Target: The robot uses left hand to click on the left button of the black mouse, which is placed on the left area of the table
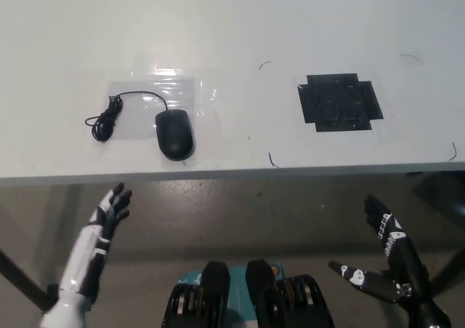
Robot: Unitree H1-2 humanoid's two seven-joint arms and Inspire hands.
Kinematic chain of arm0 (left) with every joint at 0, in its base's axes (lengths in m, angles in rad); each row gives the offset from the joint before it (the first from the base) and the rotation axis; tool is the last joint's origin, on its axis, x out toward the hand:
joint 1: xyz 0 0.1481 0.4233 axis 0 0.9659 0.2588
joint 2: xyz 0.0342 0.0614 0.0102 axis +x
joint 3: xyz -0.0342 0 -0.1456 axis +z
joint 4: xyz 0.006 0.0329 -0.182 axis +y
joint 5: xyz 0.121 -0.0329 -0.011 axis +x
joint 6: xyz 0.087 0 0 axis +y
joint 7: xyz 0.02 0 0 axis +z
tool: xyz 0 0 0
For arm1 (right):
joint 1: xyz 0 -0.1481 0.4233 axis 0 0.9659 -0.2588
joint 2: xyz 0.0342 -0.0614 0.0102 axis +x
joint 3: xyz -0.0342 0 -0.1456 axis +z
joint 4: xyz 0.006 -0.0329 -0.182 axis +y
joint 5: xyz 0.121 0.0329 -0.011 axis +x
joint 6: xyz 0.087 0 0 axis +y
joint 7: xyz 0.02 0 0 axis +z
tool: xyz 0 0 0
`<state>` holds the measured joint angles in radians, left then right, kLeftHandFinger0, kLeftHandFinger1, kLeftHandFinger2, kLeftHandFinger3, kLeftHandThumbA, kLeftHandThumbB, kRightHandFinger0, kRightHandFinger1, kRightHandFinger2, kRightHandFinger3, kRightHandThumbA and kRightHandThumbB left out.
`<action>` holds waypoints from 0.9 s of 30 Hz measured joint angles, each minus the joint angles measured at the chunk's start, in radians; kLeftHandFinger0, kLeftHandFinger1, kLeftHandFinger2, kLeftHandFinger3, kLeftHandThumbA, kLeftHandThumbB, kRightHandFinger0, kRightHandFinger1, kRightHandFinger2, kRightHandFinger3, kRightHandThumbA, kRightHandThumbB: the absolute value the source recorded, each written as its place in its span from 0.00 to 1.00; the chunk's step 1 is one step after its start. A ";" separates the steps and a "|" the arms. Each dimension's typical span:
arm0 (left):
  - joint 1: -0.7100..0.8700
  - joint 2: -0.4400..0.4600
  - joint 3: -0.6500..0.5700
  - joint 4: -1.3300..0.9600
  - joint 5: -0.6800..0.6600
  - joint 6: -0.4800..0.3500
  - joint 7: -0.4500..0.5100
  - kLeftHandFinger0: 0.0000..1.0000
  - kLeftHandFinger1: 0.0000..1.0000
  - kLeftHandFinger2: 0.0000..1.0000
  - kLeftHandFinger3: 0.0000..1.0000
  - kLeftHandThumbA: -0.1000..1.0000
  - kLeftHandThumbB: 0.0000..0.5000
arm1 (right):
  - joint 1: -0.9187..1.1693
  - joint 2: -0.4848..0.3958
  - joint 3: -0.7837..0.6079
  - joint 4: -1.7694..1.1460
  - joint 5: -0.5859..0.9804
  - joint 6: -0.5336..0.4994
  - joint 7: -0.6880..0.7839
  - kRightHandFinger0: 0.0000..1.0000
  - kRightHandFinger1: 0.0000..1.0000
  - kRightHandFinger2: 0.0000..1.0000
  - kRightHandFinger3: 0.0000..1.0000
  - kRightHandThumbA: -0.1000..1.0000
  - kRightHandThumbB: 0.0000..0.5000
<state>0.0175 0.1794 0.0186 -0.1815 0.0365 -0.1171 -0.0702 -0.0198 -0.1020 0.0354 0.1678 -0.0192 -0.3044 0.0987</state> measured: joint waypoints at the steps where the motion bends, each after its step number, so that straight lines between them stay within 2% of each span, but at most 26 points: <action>1: -0.003 0.023 0.002 -0.030 -0.014 0.012 -0.010 0.42 0.31 0.45 1.00 1.00 0.57 | 0.000 0.000 0.000 0.000 0.000 0.000 0.000 1.00 1.00 1.00 1.00 1.00 0.21; 2: -0.010 0.061 0.006 -0.070 -0.031 0.028 -0.025 0.38 0.23 0.37 1.00 1.00 0.63 | 0.000 0.000 0.000 0.000 0.000 0.000 0.001 1.00 1.00 1.00 1.00 1.00 0.21; 3: -0.025 0.116 0.017 -0.112 -0.054 0.045 -0.045 0.32 0.13 0.27 1.00 1.00 0.74 | 0.000 -0.001 0.000 0.000 0.000 0.000 0.001 1.00 1.00 1.00 1.00 1.00 0.20; 4: -0.043 0.161 0.029 -0.137 -0.072 0.061 -0.059 0.29 0.09 0.25 1.00 1.00 0.77 | 0.000 -0.002 -0.001 0.000 0.000 0.000 0.001 1.00 1.00 1.00 1.00 1.00 0.19; 5: -0.059 0.197 0.038 -0.154 -0.085 0.075 -0.069 0.17 0.00 0.20 1.00 1.00 0.81 | 0.000 -0.002 -0.001 0.000 0.000 0.000 0.001 1.00 1.00 1.00 1.00 1.00 0.20; 7: -0.119 0.306 0.050 -0.195 -0.124 0.119 -0.103 0.02 0.00 0.04 1.00 1.00 0.84 | 0.000 -0.001 -0.001 0.000 0.000 0.000 0.002 1.00 1.00 1.00 1.00 1.00 0.20; 8: -0.150 0.348 0.052 -0.205 -0.141 0.140 -0.117 0.00 0.00 0.01 1.00 1.00 0.88 | 0.000 -0.001 -0.001 0.000 0.000 0.000 0.002 1.00 1.00 1.00 1.00 1.00 0.20; 9: -0.178 0.383 0.053 -0.213 -0.158 0.161 -0.129 0.00 0.00 0.00 1.00 1.00 0.84 | 0.000 -0.001 -0.001 0.000 0.000 0.000 0.002 1.00 1.00 1.00 1.00 1.00 0.19; 14: -0.362 0.528 0.042 -0.214 -0.229 0.259 -0.199 0.00 0.00 0.00 1.00 1.00 0.85 | -0.001 -0.002 -0.002 0.001 0.000 0.000 0.002 1.00 1.00 1.00 1.00 1.00 0.17; 15: -0.402 0.547 0.036 -0.209 -0.239 0.277 -0.213 0.00 0.00 0.00 1.00 1.00 0.80 | -0.001 -0.001 -0.003 0.001 0.000 0.000 0.002 1.00 1.00 1.00 1.00 1.00 0.17; 16: -0.467 0.567 0.021 -0.190 -0.258 0.307 -0.232 0.00 0.00 0.01 1.00 1.00 0.72 | -0.001 -0.001 -0.003 0.002 0.000 0.000 0.002 1.00 1.00 1.00 1.00 1.00 0.17; 17: -0.496 0.575 0.012 -0.179 -0.267 0.320 -0.239 0.00 0.00 0.06 1.00 1.00 0.66 | -0.001 -0.001 -0.003 0.002 0.000 0.000 0.002 1.00 1.00 1.00 1.00 1.00 0.17; 18: -0.546 0.588 -0.009 -0.157 -0.284 0.341 -0.253 0.02 0.05 0.19 1.00 1.00 0.66 | -0.002 -0.001 -0.003 0.002 0.000 0.000 0.002 1.00 1.00 1.00 1.00 1.00 0.17; 19: -0.590 0.595 -0.030 -0.133 -0.299 0.360 -0.266 0.03 0.15 0.37 1.00 1.00 0.66 | -0.002 -0.001 -0.003 0.001 0.000 0.000 0.002 1.00 1.00 1.00 1.00 1.00 0.19; 21: -0.668 0.600 -0.077 -0.075 -0.314 0.387 -0.293 0.01 0.15 0.40 1.00 1.00 0.70 | -0.002 -0.001 -0.004 0.001 0.000 0.000 0.002 1.00 1.00 1.00 1.00 1.00 0.20; 23: -0.761 0.600 -0.142 0.013 -0.325 0.417 -0.331 0.00 0.08 0.36 1.00 1.00 0.74 | -0.002 -0.001 -0.004 0.002 0.000 0.000 0.002 1.00 1.00 1.00 1.00 1.00 0.20; 24: -0.806 0.600 -0.179 0.065 -0.331 0.429 -0.353 0.00 0.01 0.28 1.00 1.00 0.76 | -0.002 -0.001 -0.004 0.001 -0.001 0.000 0.002 1.00 1.00 1.00 1.00 1.00 0.20; 26: -0.865 0.599 -0.229 0.142 -0.334 0.447 -0.387 0.00 0.00 0.17 1.00 1.00 0.82 | -0.002 -0.001 -0.004 0.001 -0.001 0.000 0.002 1.00 1.00 1.00 1.00 1.00 0.22; 27: -0.907 0.597 -0.266 0.198 -0.335 0.458 -0.411 0.00 0.00 0.18 1.00 1.00 0.82 | -0.002 -0.001 -0.004 0.002 -0.001 0.000 0.002 1.00 1.00 1.00 1.00 1.00 0.22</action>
<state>-0.8893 0.7767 -0.2475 0.0164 -0.2983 0.3406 -0.4815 -0.0219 -0.1033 0.0311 0.1693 -0.0199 -0.3041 0.1002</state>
